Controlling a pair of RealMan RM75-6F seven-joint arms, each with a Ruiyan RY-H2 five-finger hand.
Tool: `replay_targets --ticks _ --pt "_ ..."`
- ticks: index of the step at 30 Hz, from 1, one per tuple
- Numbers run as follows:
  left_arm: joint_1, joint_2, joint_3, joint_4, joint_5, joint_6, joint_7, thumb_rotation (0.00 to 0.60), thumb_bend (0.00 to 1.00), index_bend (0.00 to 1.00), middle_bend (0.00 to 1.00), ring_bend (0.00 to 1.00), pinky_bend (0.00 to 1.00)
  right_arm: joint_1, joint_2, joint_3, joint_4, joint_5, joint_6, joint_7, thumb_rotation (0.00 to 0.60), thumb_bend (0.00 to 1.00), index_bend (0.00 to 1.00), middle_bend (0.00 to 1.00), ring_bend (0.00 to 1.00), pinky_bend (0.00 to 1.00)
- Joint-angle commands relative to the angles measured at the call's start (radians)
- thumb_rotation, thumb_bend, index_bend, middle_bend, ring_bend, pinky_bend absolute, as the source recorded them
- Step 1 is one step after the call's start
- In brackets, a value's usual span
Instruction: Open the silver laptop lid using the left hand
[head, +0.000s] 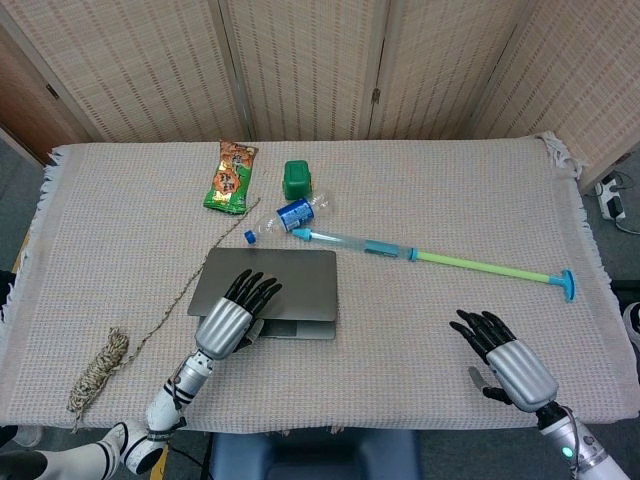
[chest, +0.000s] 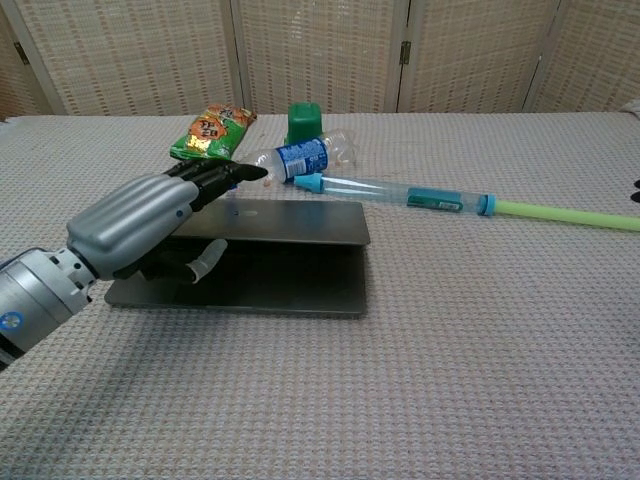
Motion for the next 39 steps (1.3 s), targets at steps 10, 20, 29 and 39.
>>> replay_targets --ticks 10,20,29,39 --pt "-0.037 0.008 -0.032 -0.033 -0.032 -0.023 0.037 0.6 0.63 0.03 0.12 0.0 0.0 0.232 -0.093 0.024 -0.073 0.013 -0.341 -0.019 0.6 0.81 0.0 0.0 0.05 0.0" --pt "-0.045 0.005 -0.033 -0.023 -0.046 -0.024 0.042 0.6 0.63 0.02 0.12 0.0 0.0 0.391 -0.262 0.128 0.001 0.148 -0.541 -0.087 0.6 0.82 0.0 0.0 0.04 0.0" --pt "-0.054 0.01 -0.037 -0.028 -0.055 -0.025 0.048 0.6 0.63 0.02 0.12 0.0 0.0 0.492 -0.379 0.177 0.084 0.237 -0.634 -0.146 0.6 0.82 0.0 0.0 0.02 0.0" --pt "-0.059 0.011 -0.035 -0.031 -0.064 -0.026 0.057 0.6 0.63 0.02 0.12 0.0 0.0 0.555 -0.483 0.189 0.18 0.305 -0.665 -0.23 0.6 0.82 0.0 0.0 0.0 0.0"
